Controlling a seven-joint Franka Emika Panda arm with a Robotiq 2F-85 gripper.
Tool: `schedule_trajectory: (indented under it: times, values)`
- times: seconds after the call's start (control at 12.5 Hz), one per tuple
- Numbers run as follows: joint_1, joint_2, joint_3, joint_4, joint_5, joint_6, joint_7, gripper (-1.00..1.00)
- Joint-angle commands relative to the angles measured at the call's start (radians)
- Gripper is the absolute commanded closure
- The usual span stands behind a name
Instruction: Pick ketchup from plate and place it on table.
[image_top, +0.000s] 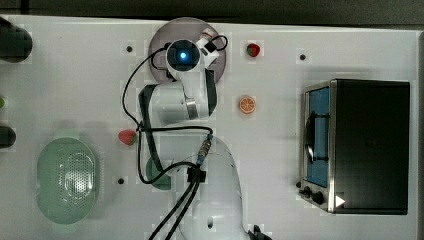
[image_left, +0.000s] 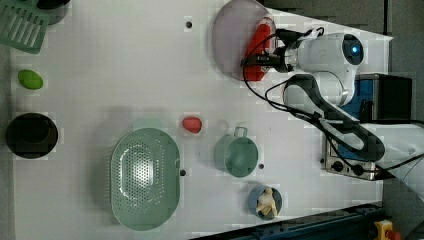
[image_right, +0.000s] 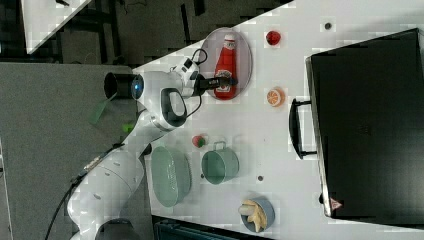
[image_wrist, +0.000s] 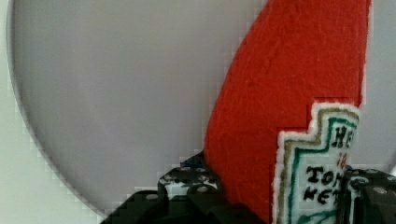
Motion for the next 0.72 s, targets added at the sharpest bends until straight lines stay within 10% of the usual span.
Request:
schedule_trajectory:
  times: [0.08,0.72]
  values:
    - [-0.009,-0.101,0.000,0.002,-0.001,0.011,-0.004,-0.21]
    - [-0.063,-0.480,-0.019,-0.030,0.022,-0.408,0.031,-0.21]
